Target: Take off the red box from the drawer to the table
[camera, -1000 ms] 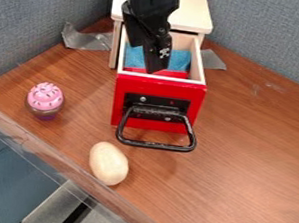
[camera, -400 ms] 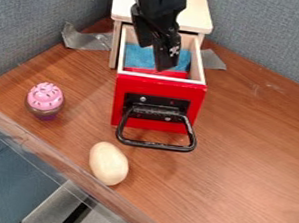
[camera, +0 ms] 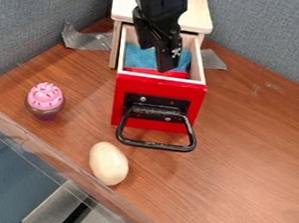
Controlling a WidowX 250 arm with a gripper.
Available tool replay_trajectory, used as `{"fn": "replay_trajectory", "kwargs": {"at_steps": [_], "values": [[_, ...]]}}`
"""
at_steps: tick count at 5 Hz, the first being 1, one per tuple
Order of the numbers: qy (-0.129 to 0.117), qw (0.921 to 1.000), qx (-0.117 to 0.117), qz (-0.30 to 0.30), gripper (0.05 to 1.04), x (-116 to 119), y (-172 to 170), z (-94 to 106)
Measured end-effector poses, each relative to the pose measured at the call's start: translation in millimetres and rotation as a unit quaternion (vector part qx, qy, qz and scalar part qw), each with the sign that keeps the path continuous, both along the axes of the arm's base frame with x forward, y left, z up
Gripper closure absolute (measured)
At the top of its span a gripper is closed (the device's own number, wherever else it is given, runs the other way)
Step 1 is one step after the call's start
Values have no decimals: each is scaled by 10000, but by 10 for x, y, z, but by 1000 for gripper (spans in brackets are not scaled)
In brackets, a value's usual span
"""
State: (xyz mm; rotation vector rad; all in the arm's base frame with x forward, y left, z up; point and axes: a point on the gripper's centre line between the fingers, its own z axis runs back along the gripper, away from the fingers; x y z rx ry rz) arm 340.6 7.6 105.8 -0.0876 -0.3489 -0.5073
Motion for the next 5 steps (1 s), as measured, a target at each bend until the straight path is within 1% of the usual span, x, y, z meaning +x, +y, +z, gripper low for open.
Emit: {"fn": "replay_trajectory", "kwargs": {"at_steps": [2,3,5], "values": [[88,9999,82,103,83,56,62,-115],[207,9996,122,179,83,56,108,-211],[285,9992,152,241,84,76,138,-303]]}}
